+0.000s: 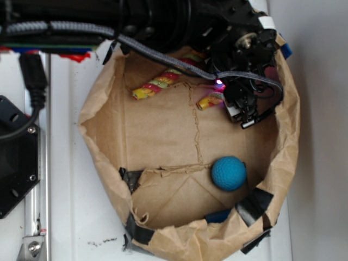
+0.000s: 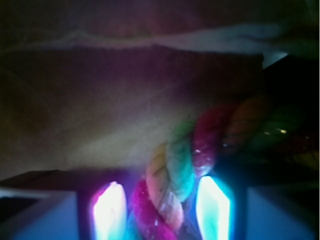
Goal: Grab the multicolored rope.
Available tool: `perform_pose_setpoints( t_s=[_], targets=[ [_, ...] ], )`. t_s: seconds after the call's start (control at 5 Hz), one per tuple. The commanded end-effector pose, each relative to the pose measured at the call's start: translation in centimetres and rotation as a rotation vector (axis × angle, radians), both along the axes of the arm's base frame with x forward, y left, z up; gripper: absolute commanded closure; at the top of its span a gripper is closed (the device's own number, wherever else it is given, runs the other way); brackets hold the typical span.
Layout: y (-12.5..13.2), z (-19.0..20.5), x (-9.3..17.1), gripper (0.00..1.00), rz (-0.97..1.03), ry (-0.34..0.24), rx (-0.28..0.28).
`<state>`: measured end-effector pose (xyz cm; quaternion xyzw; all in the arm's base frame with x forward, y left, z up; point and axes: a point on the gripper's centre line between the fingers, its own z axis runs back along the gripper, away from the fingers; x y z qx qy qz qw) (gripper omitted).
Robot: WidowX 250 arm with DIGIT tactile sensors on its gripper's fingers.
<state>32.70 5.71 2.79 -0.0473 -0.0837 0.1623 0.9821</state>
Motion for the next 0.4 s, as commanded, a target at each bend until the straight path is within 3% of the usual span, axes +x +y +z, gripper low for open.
perform_pose_setpoints(
  t_s=[0.0, 0.2],
  targets=[
    [0.8, 3.2, -0.2, 1.00, 0.021, -0.063, 0.014],
    [0.7, 5.9, -1.4, 1.00, 0.034, -0.091, -0.014]
  ],
)
